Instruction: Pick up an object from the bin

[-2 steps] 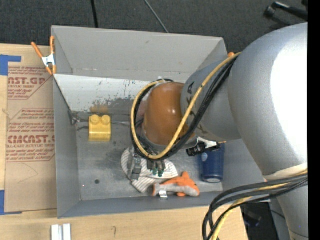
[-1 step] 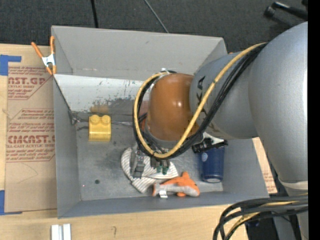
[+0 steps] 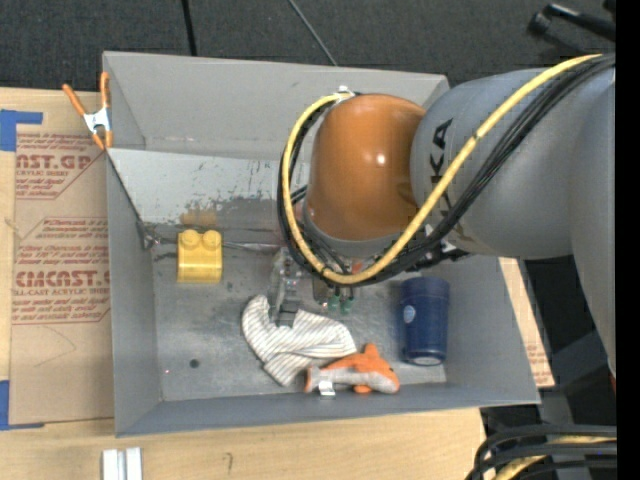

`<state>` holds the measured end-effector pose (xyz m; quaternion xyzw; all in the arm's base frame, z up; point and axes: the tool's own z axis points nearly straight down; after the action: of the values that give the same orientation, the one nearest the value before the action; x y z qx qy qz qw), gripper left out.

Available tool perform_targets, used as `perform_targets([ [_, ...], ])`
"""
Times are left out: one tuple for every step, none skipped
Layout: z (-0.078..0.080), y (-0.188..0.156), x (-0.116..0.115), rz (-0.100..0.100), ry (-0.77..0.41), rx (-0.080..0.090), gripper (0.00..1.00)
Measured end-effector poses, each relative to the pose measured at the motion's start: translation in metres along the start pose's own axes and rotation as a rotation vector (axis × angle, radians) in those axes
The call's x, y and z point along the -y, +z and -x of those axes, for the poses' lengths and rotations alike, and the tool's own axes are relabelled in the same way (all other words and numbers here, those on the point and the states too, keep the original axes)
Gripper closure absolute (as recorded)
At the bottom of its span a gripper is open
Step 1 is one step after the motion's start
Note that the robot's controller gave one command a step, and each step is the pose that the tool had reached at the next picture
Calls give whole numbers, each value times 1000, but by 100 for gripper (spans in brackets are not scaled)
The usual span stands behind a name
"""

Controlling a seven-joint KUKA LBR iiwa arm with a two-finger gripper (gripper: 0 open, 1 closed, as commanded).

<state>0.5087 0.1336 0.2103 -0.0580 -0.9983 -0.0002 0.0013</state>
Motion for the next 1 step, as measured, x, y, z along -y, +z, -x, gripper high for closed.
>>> perform_targets([
  [19, 22, -5, 1, 50, 4, 0],
])
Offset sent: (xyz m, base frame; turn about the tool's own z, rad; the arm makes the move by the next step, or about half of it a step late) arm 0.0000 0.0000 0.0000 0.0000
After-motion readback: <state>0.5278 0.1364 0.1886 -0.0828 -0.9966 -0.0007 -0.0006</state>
